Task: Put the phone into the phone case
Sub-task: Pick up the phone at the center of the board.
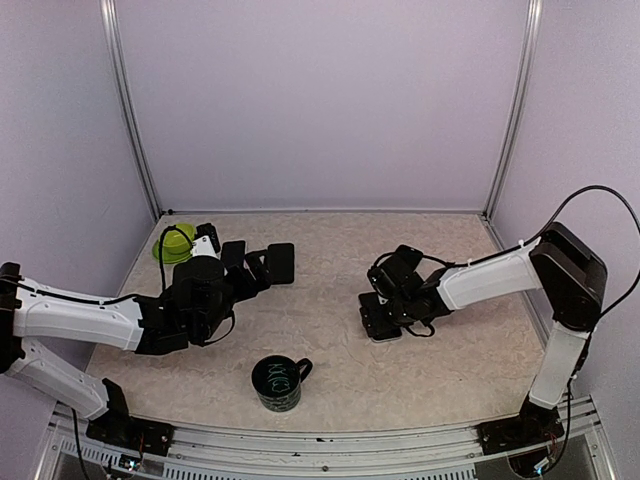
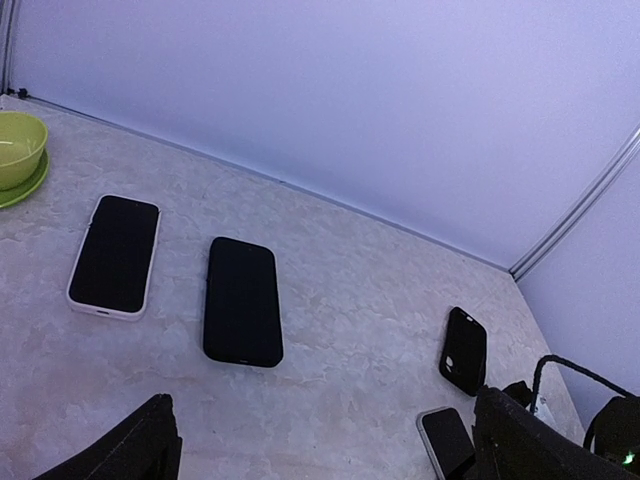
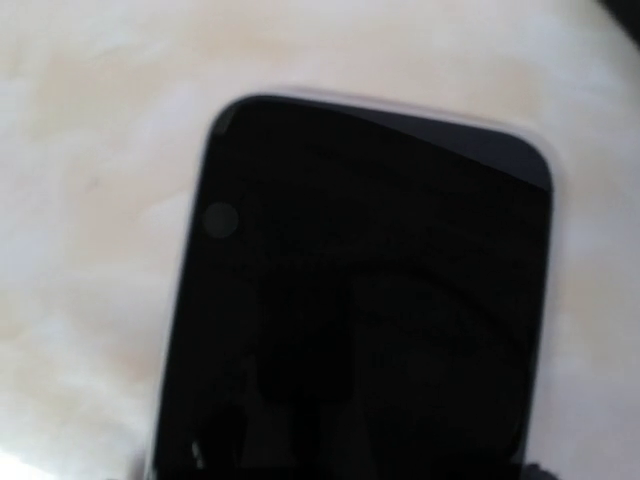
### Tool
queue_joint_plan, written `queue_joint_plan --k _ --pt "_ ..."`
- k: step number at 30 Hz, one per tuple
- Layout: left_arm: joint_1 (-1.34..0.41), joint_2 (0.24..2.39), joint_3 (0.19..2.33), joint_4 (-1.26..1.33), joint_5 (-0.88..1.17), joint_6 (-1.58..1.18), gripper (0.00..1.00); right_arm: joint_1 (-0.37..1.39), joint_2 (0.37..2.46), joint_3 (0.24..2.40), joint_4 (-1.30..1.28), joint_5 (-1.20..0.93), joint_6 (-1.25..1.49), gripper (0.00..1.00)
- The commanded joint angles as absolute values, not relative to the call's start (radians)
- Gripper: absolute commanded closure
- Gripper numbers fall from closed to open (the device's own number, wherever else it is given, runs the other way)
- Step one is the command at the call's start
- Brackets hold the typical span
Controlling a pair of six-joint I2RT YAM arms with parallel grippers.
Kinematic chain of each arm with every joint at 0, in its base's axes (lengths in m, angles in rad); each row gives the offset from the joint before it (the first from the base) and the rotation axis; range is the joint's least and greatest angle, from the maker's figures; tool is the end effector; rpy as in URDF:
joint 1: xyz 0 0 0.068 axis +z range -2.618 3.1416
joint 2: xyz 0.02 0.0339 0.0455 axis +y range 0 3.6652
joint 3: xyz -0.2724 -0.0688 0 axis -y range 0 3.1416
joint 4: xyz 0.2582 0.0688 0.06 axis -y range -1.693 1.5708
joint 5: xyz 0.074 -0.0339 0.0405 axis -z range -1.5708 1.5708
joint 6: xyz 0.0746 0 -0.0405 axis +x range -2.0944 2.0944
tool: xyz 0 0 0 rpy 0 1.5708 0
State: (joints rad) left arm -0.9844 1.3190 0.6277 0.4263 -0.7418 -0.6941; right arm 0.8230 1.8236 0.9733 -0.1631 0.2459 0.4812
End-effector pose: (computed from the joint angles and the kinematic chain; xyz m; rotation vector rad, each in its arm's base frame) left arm 0.2156 -0.2335 0.2251 -0.2576 1.7775 -0.5325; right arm 0.2724 0.2670 0.0986 -0.3445 2.5255 0.1921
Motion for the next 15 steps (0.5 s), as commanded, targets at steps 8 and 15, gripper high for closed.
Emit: queue_joint_plan --k 8,15 --pt "-0.991 1.297 0.607 0.438 -0.760 -0.689 0.01 0.841 1.865 0.995 -0.247 0.100 0.265 0.33" --pt "-0.991 1.302 0.625 0.405 -0.756 -0.701 0.01 0.842 1.844 0.992 -0.216 0.137 0.214 0.38"
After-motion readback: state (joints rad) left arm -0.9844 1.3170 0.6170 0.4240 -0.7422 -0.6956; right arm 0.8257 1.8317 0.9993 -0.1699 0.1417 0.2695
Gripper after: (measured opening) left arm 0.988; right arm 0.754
